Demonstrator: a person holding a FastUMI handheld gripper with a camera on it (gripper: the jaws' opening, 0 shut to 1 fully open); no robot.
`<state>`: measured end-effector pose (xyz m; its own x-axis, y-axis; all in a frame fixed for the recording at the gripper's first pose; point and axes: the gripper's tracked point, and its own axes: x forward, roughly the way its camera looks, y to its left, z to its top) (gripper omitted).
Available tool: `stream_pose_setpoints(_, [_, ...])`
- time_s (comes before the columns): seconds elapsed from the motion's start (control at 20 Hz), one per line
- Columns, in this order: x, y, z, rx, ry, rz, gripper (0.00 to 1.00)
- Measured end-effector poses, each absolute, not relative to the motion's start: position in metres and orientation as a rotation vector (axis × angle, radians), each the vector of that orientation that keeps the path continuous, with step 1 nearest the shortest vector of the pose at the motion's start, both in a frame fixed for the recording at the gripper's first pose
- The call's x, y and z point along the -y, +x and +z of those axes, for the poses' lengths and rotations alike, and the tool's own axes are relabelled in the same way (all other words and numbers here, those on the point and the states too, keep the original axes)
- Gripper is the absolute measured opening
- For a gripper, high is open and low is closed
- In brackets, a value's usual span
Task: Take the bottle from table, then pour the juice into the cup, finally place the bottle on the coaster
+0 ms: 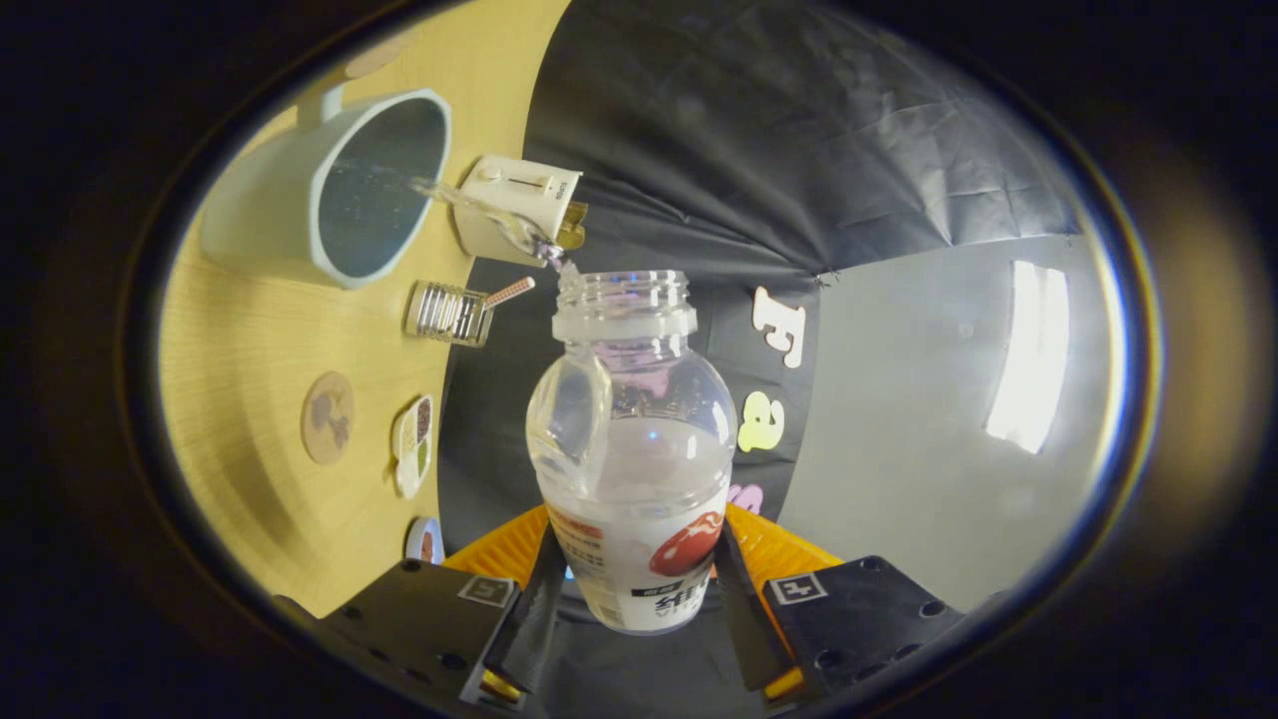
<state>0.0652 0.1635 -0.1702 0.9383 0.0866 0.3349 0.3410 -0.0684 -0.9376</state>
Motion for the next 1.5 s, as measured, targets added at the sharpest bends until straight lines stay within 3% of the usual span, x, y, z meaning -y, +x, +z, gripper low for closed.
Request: stream_pose_setpoints(1.5, [-0.180,0.063,-0.147,0.425,-1.771,-0.216,0.77])
